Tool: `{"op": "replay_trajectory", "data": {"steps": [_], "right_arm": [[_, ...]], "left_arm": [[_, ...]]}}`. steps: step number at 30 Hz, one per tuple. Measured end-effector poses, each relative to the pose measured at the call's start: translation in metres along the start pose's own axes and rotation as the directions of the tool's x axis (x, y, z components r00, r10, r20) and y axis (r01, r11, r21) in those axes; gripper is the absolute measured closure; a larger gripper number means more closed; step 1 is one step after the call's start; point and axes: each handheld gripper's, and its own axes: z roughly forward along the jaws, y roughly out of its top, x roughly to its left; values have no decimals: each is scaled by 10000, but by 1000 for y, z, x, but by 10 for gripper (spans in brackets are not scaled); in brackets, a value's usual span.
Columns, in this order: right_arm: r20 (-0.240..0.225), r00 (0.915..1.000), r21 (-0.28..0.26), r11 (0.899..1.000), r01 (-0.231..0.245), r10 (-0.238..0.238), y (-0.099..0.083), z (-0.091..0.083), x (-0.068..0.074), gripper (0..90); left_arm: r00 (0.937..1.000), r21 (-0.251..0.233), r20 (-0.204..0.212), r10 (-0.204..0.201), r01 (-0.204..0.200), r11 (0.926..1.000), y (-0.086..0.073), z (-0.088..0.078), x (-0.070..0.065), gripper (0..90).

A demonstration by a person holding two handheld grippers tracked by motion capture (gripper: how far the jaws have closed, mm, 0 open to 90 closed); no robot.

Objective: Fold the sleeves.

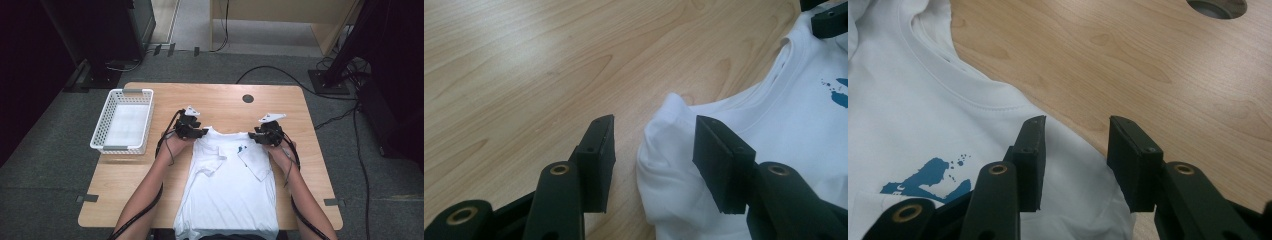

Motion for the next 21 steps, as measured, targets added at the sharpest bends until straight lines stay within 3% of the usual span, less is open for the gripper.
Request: {"op": "replay_trajectory", "data": {"steps": [8, 21], "right_arm": [[-21, 9994, 36, 9994, 352, -352, 1, 6, 2, 574], [-191, 9979, 138, 9980, 624, -621, 5, 11, 1, 504]], "left_arm": [[9989, -45, -58, 469, -469, 9989, 0, 7, -2, 524], [9988, 270, 46, 483, -485, 9985, -3, 14, 1, 517]]}}
